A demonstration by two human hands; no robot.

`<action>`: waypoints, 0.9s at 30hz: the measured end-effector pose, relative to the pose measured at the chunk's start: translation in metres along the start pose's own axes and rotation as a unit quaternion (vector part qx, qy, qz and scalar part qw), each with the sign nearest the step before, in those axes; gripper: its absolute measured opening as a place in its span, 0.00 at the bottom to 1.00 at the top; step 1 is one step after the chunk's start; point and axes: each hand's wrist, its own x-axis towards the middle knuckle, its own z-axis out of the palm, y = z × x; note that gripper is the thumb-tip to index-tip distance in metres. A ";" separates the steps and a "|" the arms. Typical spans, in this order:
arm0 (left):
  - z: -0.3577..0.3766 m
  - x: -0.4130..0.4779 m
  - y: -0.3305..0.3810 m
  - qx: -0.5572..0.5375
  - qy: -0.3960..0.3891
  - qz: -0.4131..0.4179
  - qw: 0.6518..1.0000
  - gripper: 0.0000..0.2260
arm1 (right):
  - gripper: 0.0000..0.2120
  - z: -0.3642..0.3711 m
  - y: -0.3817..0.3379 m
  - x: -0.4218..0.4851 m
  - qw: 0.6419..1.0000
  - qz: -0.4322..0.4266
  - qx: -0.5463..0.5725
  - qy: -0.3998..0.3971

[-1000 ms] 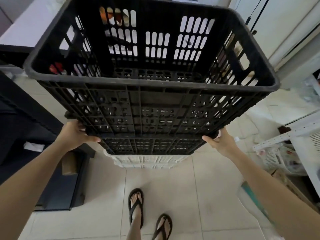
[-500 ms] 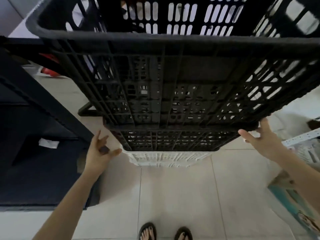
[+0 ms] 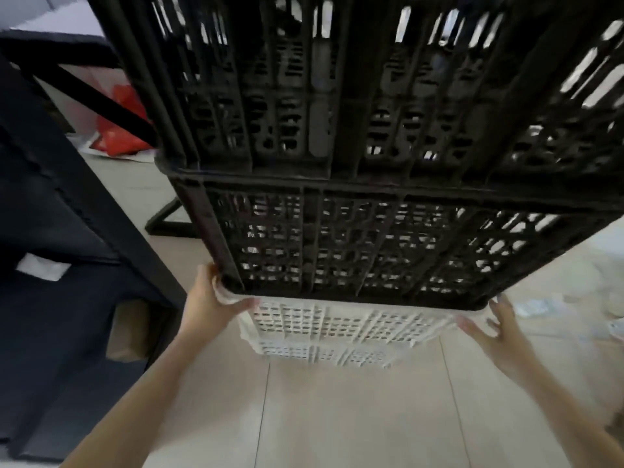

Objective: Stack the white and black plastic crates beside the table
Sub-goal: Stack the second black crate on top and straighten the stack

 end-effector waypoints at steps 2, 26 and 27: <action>0.005 0.005 -0.006 -0.003 0.013 0.005 1.000 0.40 | 0.40 0.016 0.016 0.014 0.998 -0.043 -0.014 0.033; 0.018 0.006 -0.033 0.013 0.053 0.193 0.980 0.32 | 0.22 0.060 0.063 0.042 0.952 -0.205 0.083 0.213; 0.018 0.006 -0.034 0.013 0.052 0.191 0.980 0.32 | 0.21 0.059 0.062 0.042 0.949 -0.211 0.079 0.220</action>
